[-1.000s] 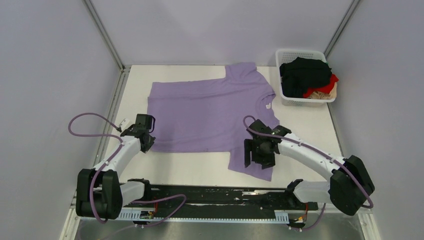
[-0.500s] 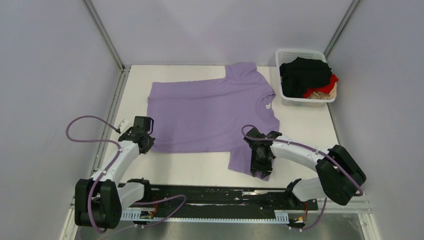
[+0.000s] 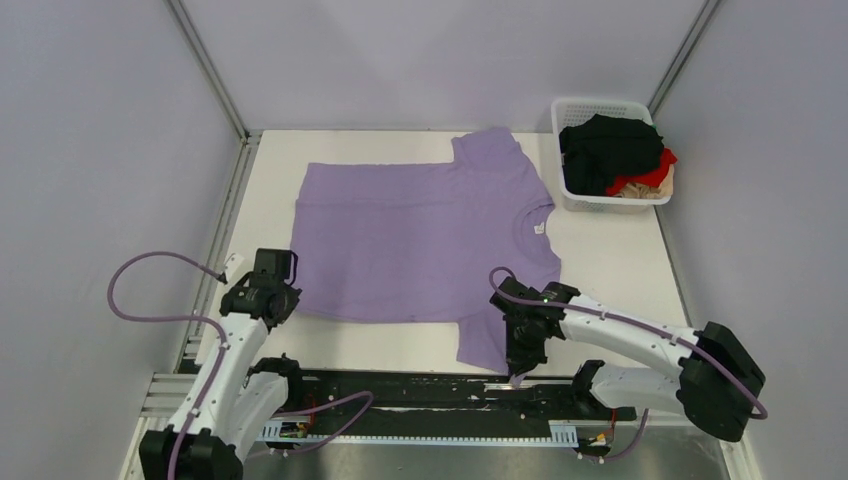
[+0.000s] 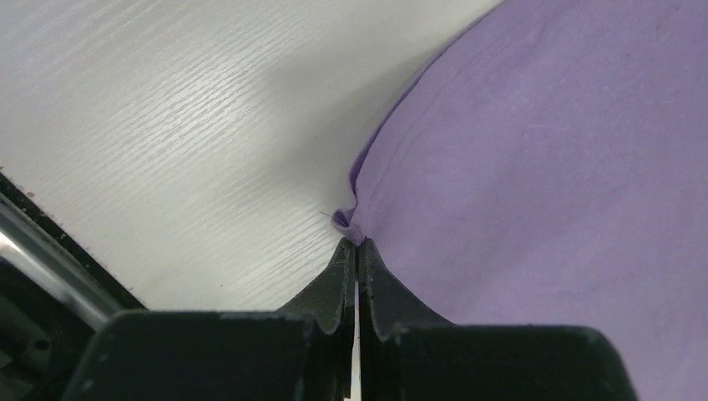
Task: Fold and stack the t-shirts
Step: Fold the flattened tshirt in 1/3 of the way
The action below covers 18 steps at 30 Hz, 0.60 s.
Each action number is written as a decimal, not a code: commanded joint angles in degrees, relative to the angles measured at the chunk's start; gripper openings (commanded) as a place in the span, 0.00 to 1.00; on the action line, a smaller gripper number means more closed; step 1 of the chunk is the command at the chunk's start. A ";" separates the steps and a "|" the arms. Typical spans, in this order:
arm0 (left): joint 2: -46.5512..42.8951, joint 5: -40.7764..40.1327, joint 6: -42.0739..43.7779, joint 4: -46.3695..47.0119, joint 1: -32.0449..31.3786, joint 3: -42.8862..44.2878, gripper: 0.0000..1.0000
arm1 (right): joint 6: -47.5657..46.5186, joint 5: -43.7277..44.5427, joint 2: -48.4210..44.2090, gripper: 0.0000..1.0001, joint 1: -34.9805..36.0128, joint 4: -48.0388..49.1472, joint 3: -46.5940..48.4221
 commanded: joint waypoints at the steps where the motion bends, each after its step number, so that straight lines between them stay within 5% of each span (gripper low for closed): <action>1: -6.22 -1.28 -1.95 -8.16 0.34 -1.05 0.00 | 5.49 -4.67 -5.33 0.00 2.09 -4.97 -0.15; 7: -8.23 2.74 0.51 -4.84 0.32 -0.97 0.00 | 2.84 0.87 -6.81 0.00 -0.66 -2.62 4.94; 18: 6.89 4.10 3.71 8.77 0.34 7.04 0.00 | -16.03 -1.04 0.29 0.00 -18.76 7.00 17.64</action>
